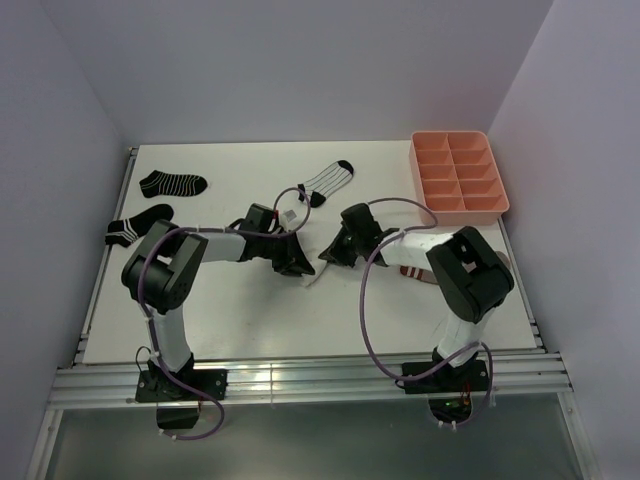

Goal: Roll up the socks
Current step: Roll the sock at the center of the board.

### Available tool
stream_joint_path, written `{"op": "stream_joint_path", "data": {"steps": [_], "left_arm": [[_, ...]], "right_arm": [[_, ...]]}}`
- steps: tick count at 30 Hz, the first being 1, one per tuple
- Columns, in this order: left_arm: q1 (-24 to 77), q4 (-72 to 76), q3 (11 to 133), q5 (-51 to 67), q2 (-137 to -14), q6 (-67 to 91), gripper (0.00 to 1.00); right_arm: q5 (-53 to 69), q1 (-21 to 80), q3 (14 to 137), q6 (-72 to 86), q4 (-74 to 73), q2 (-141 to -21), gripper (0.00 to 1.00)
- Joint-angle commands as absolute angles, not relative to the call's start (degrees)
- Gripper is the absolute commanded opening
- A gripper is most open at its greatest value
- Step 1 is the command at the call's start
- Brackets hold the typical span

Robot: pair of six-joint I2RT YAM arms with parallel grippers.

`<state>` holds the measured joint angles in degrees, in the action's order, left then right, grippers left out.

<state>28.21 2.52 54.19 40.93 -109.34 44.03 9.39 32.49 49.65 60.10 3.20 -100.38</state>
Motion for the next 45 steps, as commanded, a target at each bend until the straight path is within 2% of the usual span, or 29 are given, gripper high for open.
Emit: {"op": "stream_joint_path", "data": {"steps": [1,4,9,14,17,21,27,41,45], "left_arm": [[28.6,-7.6,53.4,29.8,-109.3,39.1,0.26],[29.2,-9.7,53.5,23.4,-104.8,37.2,0.36],[33.0,-11.2,53.1,9.5,-97.1,33.3,0.46],[40.3,-9.5,51.2,-14.2,-89.0,30.1,0.55],[46.0,-6.3,49.7,-23.3,-86.4,27.7,0.57],[52.6,1.6,46.4,-28.1,-84.6,23.3,0.59],[59.0,7.0,48.4,-36.0,-90.6,16.1,0.58],[62.1,12.2,52.1,-39.7,-104.5,9.3,0.57],[62.1,9.4,53.5,-39.0,-108.3,10.4,0.51]], "right_arm": [[5.6,33.1,55.9,56.8,-9.6,-102.8,0.00],[4.2,33.3,61.2,55.0,-17.7,-104.7,0.00],[2.4,33.6,70.5,53.1,-27.9,-109.0,0.00],[1.0,33.9,76.9,52.0,-37.7,-113.5,0.00],[1.4,34.0,79.7,51.7,-41.0,-115.8,0.00],[2.5,34.1,83.1,51.0,-44.0,-118.6,0.00],[2.1,34.1,84.9,50.6,-46.1,-120.7,0.00],[3.9,34.3,84.1,50.4,-45.2,-121.1,0.00],[5.3,34.4,83.2,50.4,-43.7,-120.7,0.00]]}}
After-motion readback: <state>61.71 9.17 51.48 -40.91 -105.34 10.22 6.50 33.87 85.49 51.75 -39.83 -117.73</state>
